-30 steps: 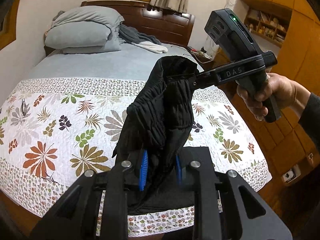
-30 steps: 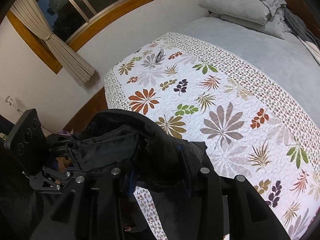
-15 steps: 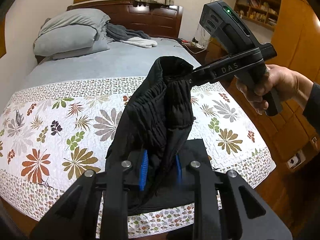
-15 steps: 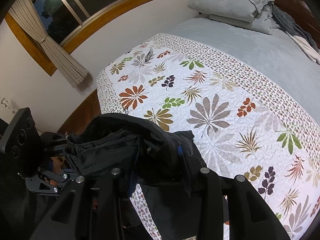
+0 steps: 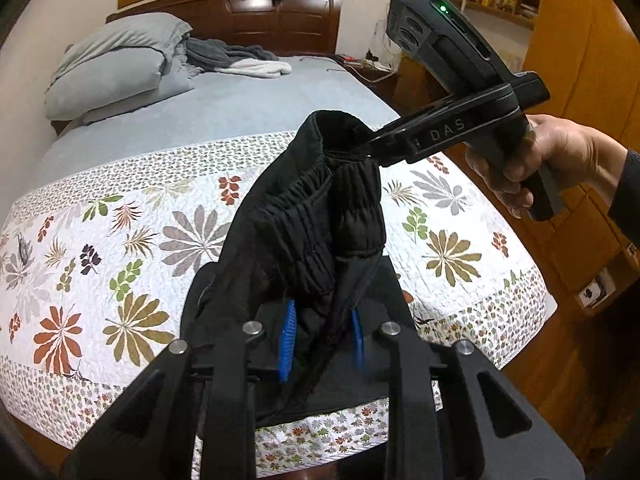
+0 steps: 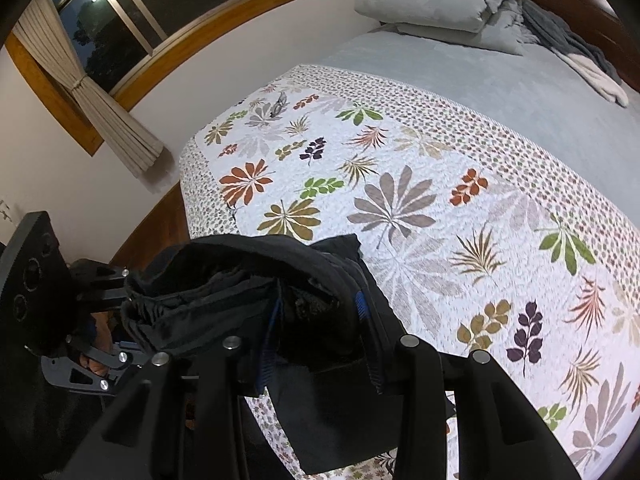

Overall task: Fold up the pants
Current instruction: 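Lower the pants onto the quilt and open both grippers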

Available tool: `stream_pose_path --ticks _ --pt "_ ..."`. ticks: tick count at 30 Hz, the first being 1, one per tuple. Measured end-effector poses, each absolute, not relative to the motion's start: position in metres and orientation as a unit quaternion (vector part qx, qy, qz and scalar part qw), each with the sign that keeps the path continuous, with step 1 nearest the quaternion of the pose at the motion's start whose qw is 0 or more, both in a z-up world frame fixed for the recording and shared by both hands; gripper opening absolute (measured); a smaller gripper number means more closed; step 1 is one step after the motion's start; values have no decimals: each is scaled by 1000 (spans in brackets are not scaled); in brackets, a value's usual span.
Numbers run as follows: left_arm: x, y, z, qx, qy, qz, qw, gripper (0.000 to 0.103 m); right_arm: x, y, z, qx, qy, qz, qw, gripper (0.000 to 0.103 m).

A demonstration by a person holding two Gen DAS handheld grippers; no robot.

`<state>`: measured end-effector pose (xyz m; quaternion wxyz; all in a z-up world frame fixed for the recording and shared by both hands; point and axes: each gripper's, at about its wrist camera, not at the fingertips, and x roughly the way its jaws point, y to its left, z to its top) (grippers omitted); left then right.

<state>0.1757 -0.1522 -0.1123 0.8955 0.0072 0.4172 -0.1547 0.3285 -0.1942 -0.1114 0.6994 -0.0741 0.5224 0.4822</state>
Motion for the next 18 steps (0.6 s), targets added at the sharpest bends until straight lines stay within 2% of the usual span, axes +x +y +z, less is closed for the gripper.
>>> stream_pose_path --ticks 18 --pt "187 -209 -166 58 454 -184 870 21 329 -252 -178 -49 534 474 698 38"
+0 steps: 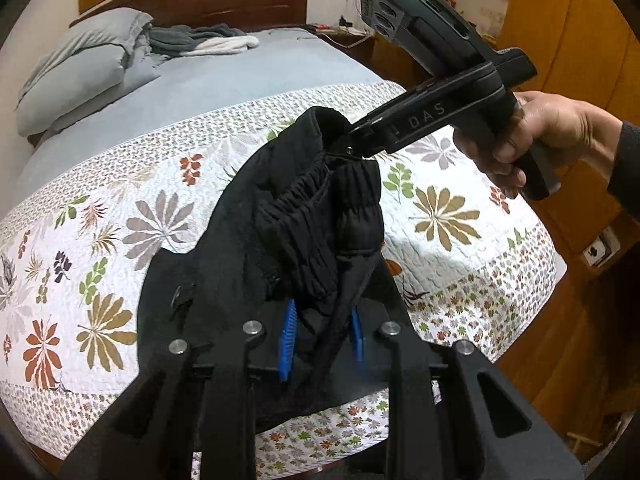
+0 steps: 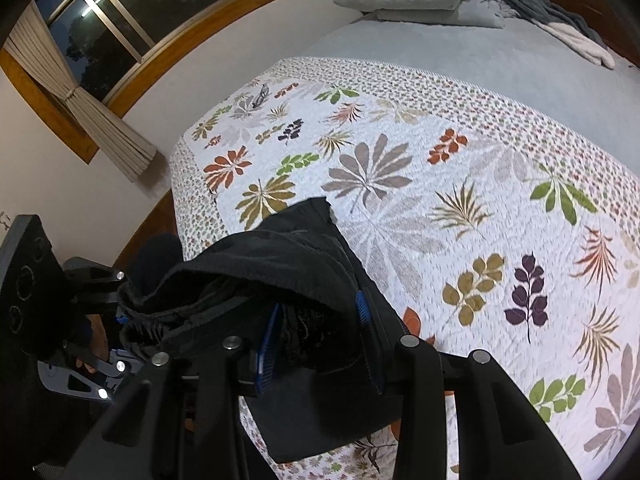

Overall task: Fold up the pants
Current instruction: 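Lower the pants onto the quilt and open both grippers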

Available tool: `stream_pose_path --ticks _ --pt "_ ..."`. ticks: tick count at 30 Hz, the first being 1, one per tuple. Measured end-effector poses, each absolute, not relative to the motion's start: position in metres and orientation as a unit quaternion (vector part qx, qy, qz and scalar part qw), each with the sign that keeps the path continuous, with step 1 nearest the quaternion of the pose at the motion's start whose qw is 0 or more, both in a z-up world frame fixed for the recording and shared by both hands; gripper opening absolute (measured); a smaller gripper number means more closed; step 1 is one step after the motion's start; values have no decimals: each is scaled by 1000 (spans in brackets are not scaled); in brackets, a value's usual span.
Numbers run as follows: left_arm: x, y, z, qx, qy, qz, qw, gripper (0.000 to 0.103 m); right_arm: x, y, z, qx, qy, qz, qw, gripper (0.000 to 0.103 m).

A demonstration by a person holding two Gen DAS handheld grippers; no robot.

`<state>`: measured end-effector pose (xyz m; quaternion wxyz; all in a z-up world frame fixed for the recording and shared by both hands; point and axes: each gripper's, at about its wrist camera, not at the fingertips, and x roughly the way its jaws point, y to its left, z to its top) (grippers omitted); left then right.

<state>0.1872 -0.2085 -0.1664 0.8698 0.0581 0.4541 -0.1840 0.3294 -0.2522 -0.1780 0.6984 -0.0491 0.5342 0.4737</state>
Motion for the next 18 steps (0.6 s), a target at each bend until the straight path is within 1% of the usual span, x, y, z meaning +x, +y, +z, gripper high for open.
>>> stream_pose_path --ticks 13,18 --pt "188 -235 -206 89 480 -202 849 21 323 -271 -213 -69 537 470 697 38" --pt "184 -244 -223 109 486 -206 842 21 315 -275 -222 -92 532 470 698 38"
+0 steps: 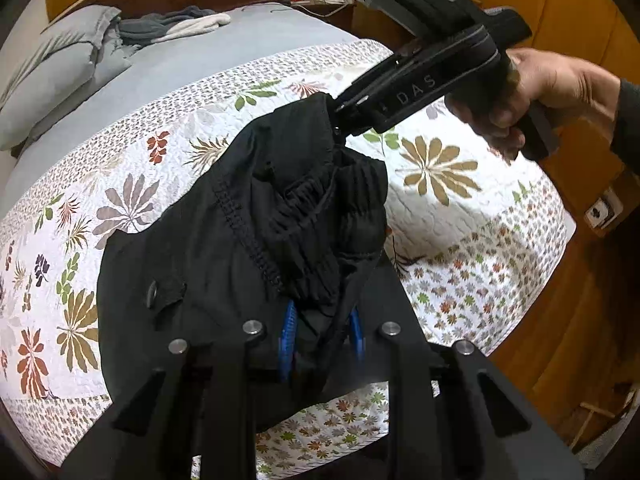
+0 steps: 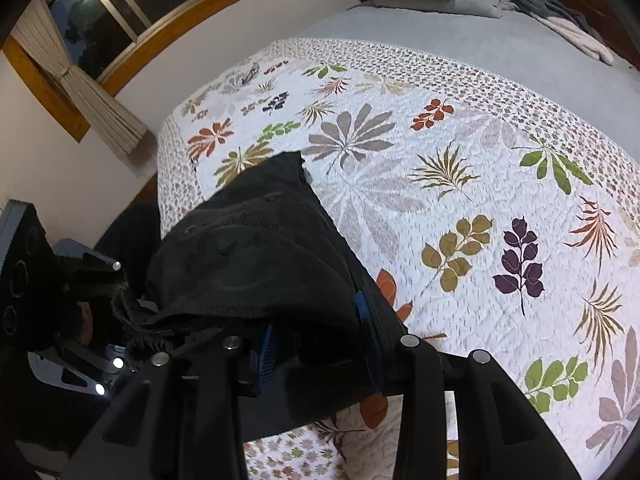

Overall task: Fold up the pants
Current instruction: 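Lower the pants onto the quilt and open both grippers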

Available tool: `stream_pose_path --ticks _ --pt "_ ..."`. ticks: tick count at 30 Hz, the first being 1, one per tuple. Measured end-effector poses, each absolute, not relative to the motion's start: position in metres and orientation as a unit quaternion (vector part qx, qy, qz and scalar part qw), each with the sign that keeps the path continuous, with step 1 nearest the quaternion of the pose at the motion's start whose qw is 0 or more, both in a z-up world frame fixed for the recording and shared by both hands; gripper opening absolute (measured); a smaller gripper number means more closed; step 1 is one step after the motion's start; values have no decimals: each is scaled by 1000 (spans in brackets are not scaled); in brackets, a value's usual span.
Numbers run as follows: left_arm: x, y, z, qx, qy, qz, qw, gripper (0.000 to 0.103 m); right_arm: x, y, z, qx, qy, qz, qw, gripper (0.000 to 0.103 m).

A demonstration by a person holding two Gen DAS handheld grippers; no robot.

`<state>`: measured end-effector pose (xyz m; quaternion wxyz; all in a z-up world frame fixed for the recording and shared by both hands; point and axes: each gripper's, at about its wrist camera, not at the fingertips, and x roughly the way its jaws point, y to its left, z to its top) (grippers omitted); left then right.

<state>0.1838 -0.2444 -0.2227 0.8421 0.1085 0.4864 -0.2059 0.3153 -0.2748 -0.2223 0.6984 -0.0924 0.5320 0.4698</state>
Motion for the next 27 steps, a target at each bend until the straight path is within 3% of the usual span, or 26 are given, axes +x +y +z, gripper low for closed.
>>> stream_pose_path --ticks 6,12,18,25,27 --pt "185 -254 -242 123 499 -211 831 21 309 -282 -242 -116 536 463 696 38" --pt "185 -262 -265 141 514 -212 819 27 310 -295 -260 -107 547 449 698 47" --pt "187 -261 -275 134 526 -216 812 31 311 -319 -278 -42 562 423 709 50" --pt "187 -260 -283 119 537 -231 803 37 303 -361 -293 117 572 384 715 58" --pt "187 -257 -284 100 541 -245 798 48 299 -368 -292 142 566 374 721 58"
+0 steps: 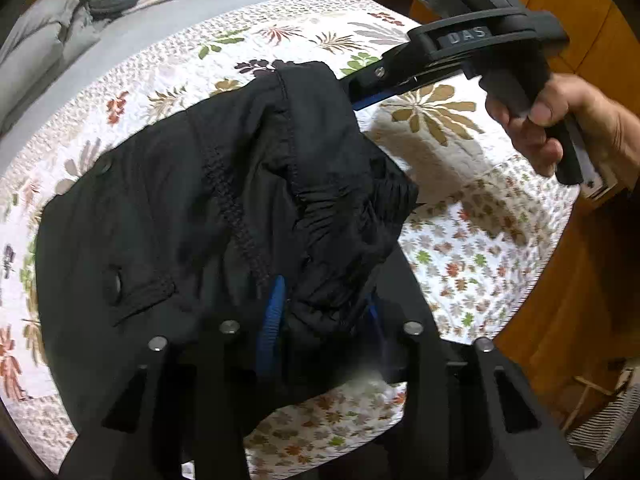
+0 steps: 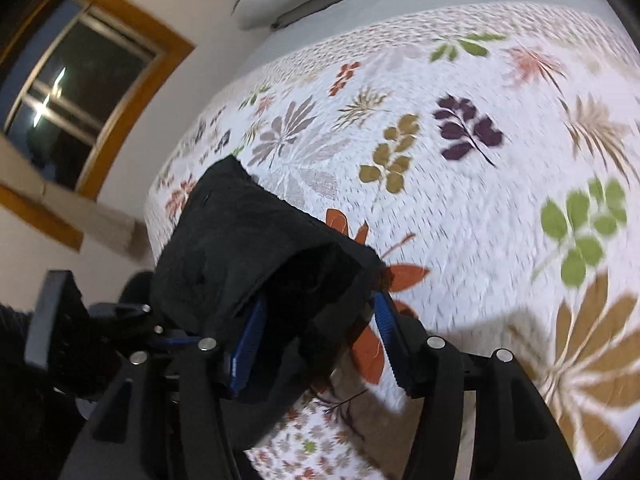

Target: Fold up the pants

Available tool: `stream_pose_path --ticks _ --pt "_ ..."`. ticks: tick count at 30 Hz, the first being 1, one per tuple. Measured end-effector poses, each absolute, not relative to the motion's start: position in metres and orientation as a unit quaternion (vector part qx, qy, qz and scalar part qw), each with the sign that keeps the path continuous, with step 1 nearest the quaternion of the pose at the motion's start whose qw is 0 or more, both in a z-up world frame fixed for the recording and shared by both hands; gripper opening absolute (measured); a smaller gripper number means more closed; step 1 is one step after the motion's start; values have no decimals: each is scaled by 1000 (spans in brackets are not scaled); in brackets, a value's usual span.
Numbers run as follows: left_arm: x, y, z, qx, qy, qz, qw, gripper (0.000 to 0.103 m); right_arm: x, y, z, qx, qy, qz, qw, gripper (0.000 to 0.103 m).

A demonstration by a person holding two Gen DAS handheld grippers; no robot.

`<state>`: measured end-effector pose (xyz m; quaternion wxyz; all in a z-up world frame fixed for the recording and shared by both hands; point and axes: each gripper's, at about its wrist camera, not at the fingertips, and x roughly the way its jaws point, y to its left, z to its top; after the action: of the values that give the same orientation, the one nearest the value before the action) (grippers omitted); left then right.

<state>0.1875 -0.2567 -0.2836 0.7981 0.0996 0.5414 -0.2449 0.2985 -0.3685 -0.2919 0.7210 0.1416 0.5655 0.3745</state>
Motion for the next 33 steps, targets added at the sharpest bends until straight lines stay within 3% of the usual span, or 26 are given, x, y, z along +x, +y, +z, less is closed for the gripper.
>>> stream_pose_path --ticks 3,8,12,22,28,33 --pt "191 -247 -282 34 548 -280 787 72 294 -378 -281 186 543 365 733 58" --pt "193 -226 -276 -49 553 -301 776 80 292 -373 -247 254 485 385 743 61" --pt "193 -216 -272 -73 549 -301 777 84 293 -349 -238 287 465 422 723 64" --pt "191 -207 -284 -75 562 -311 763 85 294 -333 -315 297 542 376 691 60" --pt "186 -169 -250 -108 532 -312 780 88 267 -344 -280 341 497 358 713 71" --pt "193 -114 -237 -120 517 -258 808 89 214 -342 -260 357 480 362 715 73"
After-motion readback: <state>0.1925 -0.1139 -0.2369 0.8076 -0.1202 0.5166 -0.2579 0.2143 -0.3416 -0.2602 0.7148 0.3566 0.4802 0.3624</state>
